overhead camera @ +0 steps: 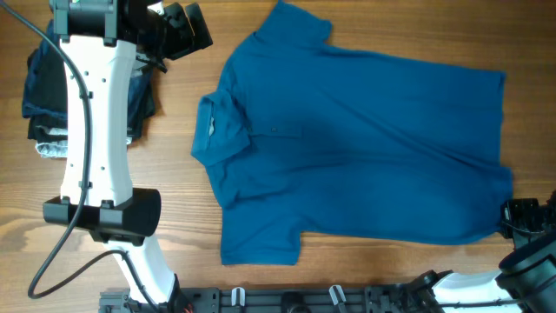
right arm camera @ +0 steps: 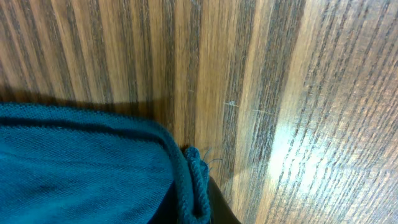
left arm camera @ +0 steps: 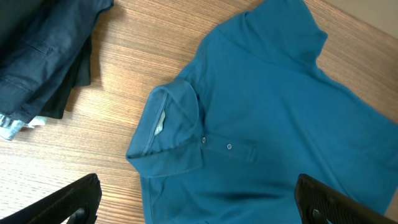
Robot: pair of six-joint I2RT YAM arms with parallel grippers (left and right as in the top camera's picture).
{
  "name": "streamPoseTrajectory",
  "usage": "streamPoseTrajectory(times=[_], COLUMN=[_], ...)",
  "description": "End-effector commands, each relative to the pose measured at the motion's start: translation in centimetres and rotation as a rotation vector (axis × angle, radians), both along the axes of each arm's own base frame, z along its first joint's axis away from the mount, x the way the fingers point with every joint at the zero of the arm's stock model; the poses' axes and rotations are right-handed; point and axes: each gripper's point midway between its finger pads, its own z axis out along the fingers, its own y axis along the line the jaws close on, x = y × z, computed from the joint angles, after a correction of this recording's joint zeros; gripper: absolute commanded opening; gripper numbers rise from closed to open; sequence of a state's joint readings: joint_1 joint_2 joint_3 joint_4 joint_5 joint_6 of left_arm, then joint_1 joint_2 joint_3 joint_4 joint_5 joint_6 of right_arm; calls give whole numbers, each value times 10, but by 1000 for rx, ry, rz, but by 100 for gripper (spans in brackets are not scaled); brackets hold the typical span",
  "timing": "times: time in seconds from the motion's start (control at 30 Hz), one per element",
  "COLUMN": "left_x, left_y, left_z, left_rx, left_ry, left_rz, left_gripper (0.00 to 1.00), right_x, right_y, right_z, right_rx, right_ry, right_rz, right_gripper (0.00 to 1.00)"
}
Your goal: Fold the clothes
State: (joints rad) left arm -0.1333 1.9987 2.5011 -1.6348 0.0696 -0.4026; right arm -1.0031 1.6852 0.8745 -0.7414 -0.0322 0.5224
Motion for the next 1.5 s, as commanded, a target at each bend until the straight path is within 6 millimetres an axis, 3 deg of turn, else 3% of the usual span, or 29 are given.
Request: streamPoseTrajectory(times=[0.0,0.23,0.47,0.5,0.53,0.6,0.67,0.8,0.9,0.97,1.0,1.07,1.1,1.2,1.33,1.47], left_x=[-4,-3,13,13,9,-16,-31,-68,-108,-142,-158,-189,-210,-255,-280,-287], left_y=[-1,-1,-3,-3,-2,-3,-21,-38,-33,-36,-38,-44,-51,-54,-42,-39], left_z=[8,9,17,17,15,-3,-25,-60,-65,-65,-71,-99,-127,-190,-244,-272], left_rx=[-13,-13,-23,-22,-21,6,-7,19,56,44,34,8,-17,-31,4,-9], left_ry=[-19,-23,-95,-96,-75,50,137,291,330,297,285,286,315,457,559,581], left_rz=[2,3,2,2,2,-28,-109,-170,-139,-143,-140,-137,-163,-140,-65,43], left_gripper=[100,100,96,43,13,20,30,31,29,37,53,63,65,65,64,64], right_x=[-14,-14,-14,-14,-14,-14,-14,-14,-14,-14,-14,-14,-14,-14,-14,-14], right_y=[9,10,10,10,10,11,10,10,10,10,10,10,10,10,10,10], right_z=[-15,-15,-15,-15,-15,-15,-15,-15,-15,-15,-15,-15,-15,-15,-15,-15], right_rx=[43,48,47,47,48,50,49,49,49,46,47,47,47,47,48,48], right_ry=[69,68,67,68,69,70,70,70,70,68,68,69,68,68,68,69], right_rz=[-16,-34,-50,-50,-49,-49,-49,-49,-49,-49,-49,-49,-49,-49,-49,-49], right_gripper=[4,4,4,4,4,4,4,5,5,4,4,4,4,4,4,4])
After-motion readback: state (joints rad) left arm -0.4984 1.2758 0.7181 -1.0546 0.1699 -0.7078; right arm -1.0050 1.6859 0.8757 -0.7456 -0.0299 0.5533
